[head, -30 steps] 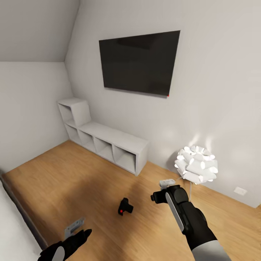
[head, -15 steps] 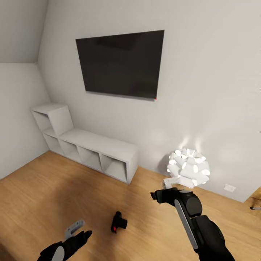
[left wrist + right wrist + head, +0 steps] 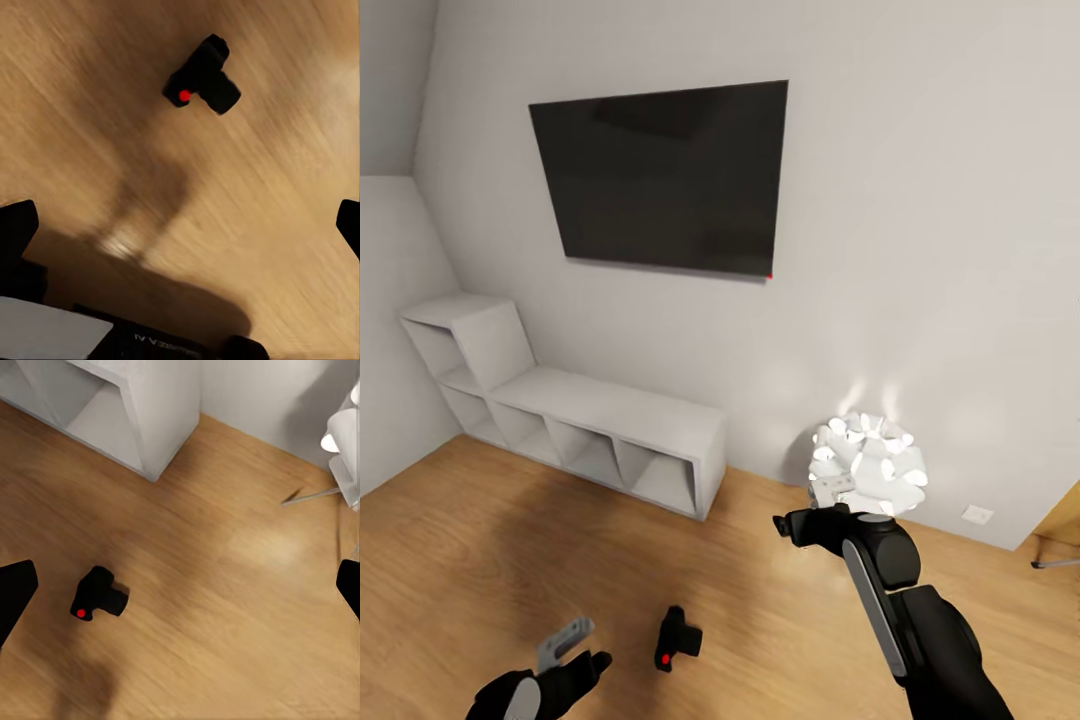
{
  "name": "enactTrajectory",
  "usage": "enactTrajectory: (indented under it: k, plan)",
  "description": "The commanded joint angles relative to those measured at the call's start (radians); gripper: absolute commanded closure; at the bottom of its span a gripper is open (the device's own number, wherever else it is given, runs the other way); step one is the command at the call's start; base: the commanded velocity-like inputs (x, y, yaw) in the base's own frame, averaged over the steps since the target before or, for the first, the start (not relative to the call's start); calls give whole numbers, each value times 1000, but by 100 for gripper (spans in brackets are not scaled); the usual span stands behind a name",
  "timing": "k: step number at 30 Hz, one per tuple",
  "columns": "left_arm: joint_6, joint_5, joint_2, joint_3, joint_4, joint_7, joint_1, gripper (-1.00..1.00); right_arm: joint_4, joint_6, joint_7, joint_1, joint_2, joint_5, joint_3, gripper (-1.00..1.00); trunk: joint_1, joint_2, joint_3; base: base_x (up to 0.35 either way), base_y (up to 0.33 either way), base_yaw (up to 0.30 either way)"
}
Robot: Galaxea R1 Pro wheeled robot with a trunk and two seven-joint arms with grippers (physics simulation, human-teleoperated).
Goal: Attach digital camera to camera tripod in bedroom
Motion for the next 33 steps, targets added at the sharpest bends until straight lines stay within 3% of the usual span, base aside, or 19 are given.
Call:
enactTrajectory:
  k: [1, 5, 10, 16, 21, 28, 33]
  plan:
    - [10, 25, -2, 1, -3, 21, -1, -100, -1, 4, 0, -9, 1, -4, -2, -100, 4, -8, -4, 17, 8, -19]
    - [33, 66, -5, -7, -12, 55, -9, -100, -2, 4, 1, -35, 3, -9, -3, -100, 19, -36, -17, 10, 4, -11]
    - [61, 83, -3, -29, -12, 73, -40, -100, -2, 4, 6, -48, 5, -15, 2, -100, 38, -71, -32, 4, 2, -4]
    - [130, 88, 4, -42, 91, 122, -193, -100, -3, -11, 41, -54, 18, -15, 6, -100, 61, -113, -51, 1, 0, -1]
    - [153, 88, 9, -43, 138, 165, -267, -100, -3, -44, 62, -63, 22, -15, 8, -100, 81, -148, -67, 0, 0, 0]
    - [154, 90, 13, -38, 90, 210, -294, -100, -2, -62, 70, -90, 30, -14, 10, -100, 107, -197, -89, 0, 0, 0]
    - [148, 91, 19, -36, 78, 214, -292, -100, -2, -70, 65, -96, 58, -10, 31, -100, 127, -232, -104, 0, 0, 0]
